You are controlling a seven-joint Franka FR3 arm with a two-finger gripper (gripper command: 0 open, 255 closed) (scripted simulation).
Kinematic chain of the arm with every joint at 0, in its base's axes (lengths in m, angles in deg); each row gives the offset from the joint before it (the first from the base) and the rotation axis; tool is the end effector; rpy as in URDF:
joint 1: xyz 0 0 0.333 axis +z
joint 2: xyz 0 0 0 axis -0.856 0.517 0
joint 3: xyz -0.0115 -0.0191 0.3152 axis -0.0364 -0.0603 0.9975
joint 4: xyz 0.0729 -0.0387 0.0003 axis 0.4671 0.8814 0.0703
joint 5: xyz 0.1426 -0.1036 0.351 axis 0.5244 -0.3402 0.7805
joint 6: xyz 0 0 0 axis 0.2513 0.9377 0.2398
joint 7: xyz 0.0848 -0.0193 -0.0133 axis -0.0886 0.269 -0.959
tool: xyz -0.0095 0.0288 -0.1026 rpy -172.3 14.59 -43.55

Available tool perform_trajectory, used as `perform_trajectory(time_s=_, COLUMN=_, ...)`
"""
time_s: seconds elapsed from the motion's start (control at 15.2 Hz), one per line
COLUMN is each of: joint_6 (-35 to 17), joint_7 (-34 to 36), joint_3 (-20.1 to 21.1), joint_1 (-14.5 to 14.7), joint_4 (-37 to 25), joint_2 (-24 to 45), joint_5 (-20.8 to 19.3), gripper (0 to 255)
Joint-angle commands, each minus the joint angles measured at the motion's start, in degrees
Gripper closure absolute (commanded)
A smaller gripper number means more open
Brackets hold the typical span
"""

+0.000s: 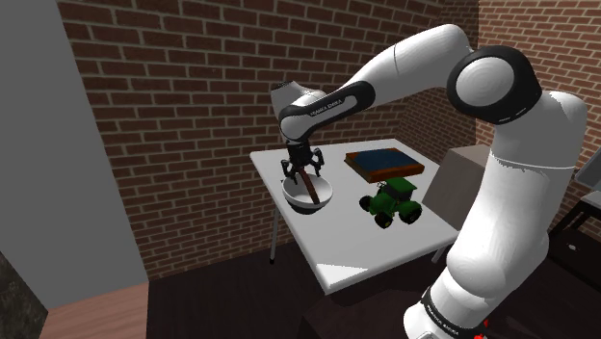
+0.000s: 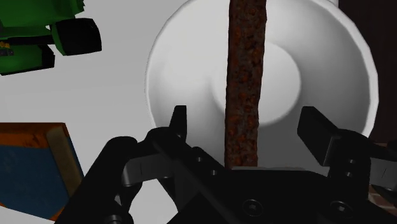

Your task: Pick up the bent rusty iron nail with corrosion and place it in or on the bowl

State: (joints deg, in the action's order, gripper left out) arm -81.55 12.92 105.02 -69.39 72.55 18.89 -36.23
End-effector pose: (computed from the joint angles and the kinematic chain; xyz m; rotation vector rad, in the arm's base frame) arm 0.5735 0.0461 0.3381 2.7314 -0.6414 -0.2100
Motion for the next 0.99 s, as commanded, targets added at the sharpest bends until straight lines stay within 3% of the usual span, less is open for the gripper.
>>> perform_trajectory(time_s=0.0, joint_6=0.0, joint_7=0.0, joint_3=0.0, joint_1=0.0, joint_4=0.0, joint_2=0.0, joint_5=0.0, gripper=0)
perform_trajectory(time_s=0.13, joint_6=0.0, joint_7=0.0, joint_3=0.0, joint_1=0.0, joint_4=0.0, joint_2=0.0, joint_5=0.0, gripper=0)
perform_trajectory(time_s=0.4, joint_6=6.88, joint_7=-0.81, joint_3=0.83, joint_1=1.01, joint_4=-6.09, joint_2=-0.79, joint_5=1.25, gripper=0)
perform_trajectory(time_s=0.92, joint_6=6.88, joint_7=-0.81, joint_3=0.83, joint_1=1.0, joint_4=-6.09, joint_2=-0.79, joint_5=1.25, gripper=0)
